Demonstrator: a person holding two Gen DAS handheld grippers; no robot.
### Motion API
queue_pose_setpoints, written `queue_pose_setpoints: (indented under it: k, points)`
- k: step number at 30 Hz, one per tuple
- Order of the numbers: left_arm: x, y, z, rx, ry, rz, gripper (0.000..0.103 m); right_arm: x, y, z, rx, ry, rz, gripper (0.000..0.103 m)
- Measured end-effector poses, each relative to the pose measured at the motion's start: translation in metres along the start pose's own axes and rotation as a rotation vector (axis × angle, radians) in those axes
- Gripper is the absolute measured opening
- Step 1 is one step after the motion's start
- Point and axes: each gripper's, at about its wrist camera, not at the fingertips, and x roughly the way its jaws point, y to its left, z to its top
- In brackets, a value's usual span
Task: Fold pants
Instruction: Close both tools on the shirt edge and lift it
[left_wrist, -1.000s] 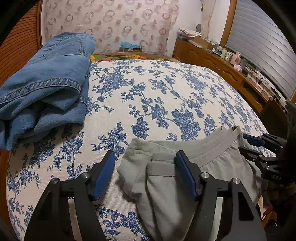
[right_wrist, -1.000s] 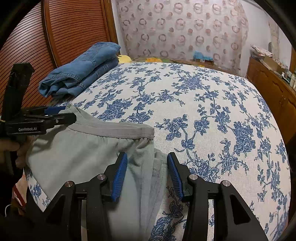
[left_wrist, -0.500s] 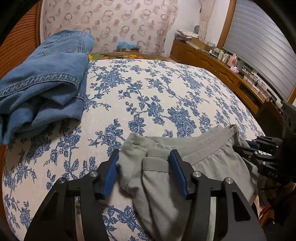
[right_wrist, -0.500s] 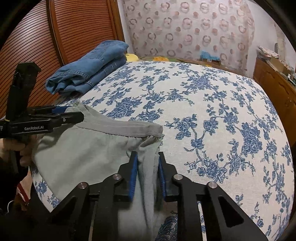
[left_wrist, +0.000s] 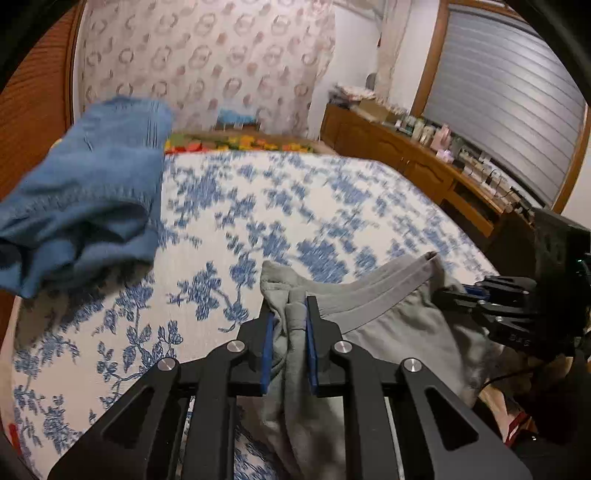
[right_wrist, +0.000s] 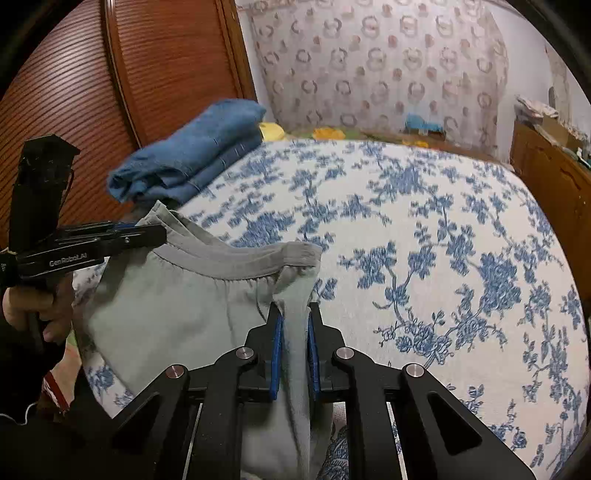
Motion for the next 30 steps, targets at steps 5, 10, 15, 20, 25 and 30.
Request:
queue_pose_setpoints:
  k: [5, 10, 15, 20, 25, 30]
  points:
    - [-0.024, -0.012, 0.008, 0.025, -0.06, -0.009, 0.016, -0.017, 0.001, 0.002, 0.004, -0.053, 0.003, 0.012]
    - [-0.039, -0.024, 0.016, 0.052, -0.108, -0.008, 0.016, -0.033, 0.004, 0.004, -0.009, -0.097, -0.007, 0.012]
    - [-0.051, -0.034, 0.024, 0.079, -0.148, -0.011, 0.016, -0.053, 0.008, 0.007, -0.035, -0.143, -0.024, 0.012]
    - [-0.06, -0.044, 0.031, 0.108, -0.181, -0.015, 0.016, -0.073, 0.011, 0.012, -0.058, -0.185, -0.039, 0.012]
    - [-0.069, -0.053, 0.038, 0.129, -0.216, -0.022, 0.016, -0.089, 0.011, 0.015, -0.071, -0.214, -0.047, 0.012]
    - [-0.071, -0.06, 0.042, 0.149, -0.236, -0.025, 0.016, -0.097, 0.012, 0.017, -0.084, -0.233, -0.055, 0.012]
